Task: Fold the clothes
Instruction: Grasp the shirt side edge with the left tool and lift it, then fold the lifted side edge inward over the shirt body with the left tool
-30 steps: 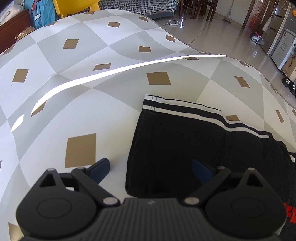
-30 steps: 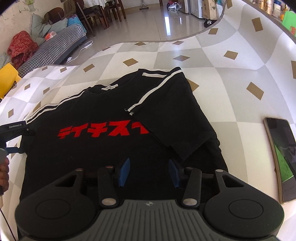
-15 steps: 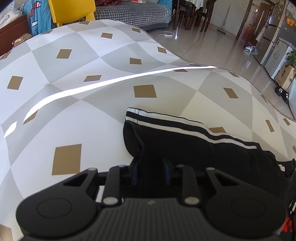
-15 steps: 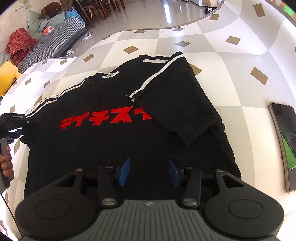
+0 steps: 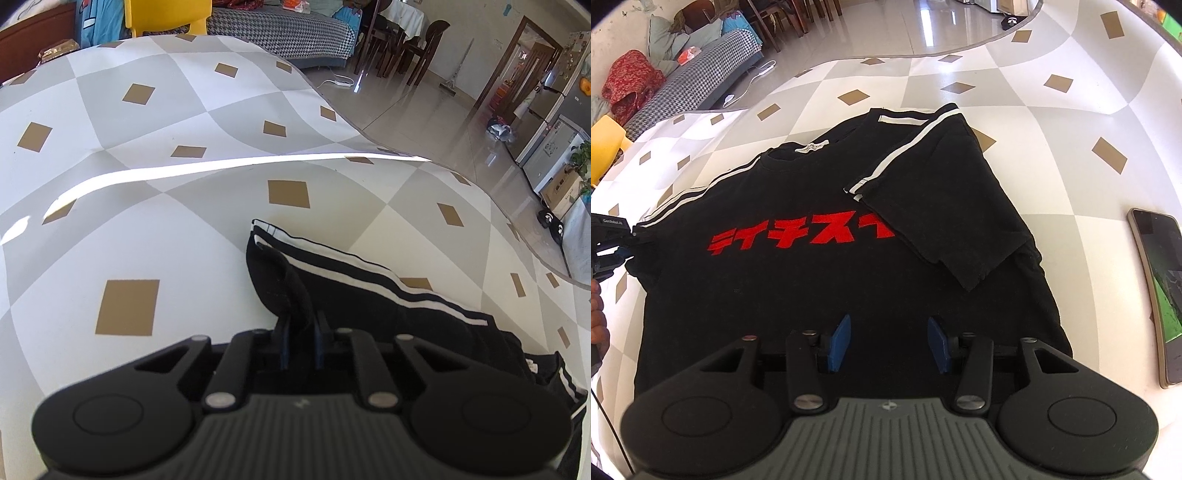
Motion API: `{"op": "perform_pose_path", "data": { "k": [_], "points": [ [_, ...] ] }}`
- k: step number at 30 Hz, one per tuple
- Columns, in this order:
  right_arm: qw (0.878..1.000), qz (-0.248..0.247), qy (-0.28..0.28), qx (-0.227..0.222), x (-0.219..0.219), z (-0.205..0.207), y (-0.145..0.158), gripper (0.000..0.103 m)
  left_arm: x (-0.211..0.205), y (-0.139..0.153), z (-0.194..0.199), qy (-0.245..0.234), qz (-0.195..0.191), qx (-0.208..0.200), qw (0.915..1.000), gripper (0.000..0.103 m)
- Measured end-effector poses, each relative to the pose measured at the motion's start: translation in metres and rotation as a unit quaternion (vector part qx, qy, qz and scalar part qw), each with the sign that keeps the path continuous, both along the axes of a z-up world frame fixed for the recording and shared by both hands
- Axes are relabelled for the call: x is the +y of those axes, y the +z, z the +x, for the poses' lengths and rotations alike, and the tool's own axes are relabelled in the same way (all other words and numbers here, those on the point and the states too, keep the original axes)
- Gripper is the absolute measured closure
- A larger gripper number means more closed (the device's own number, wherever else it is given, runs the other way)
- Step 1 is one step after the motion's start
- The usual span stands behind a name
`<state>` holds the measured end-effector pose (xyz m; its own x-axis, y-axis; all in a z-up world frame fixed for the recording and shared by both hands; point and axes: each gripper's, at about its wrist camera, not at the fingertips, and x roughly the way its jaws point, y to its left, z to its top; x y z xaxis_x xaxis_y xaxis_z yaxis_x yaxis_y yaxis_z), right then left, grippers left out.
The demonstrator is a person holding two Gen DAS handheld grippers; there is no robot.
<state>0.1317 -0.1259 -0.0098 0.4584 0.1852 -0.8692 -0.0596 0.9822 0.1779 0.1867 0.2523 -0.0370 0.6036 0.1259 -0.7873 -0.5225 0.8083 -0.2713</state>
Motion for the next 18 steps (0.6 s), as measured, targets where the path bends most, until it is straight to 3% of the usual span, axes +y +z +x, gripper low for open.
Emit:
{"op": "perform_pose_path", "data": {
  "k": [4,10,16,18],
  "points": [
    [1.0,0.002,-0.002,0.001,-0.001,0.0,0.001,0.058,-0.009,0.012,-0.003,-0.008,-0.01,-0.016,0.9998,0.095],
    [1.0,0.005,-0.005,0.006,-0.003,-0.002,0.001,0.058,-0.053,0.041,-0.004,-0.092,-0.025,-0.053,0.9941,0.095],
    [1.0,0.007,0.002,0.012,-0.003,-0.006,0.0,0.058,-0.099,0.041,-0.01,-0.156,-0.02,-0.045,0.9864,0.093],
    [1.0,0.008,0.005,0.014,-0.003,-0.008,0.001,0.058,-0.113,0.041,-0.012,-0.175,-0.016,-0.042,0.9835,0.085]
  ]
}}
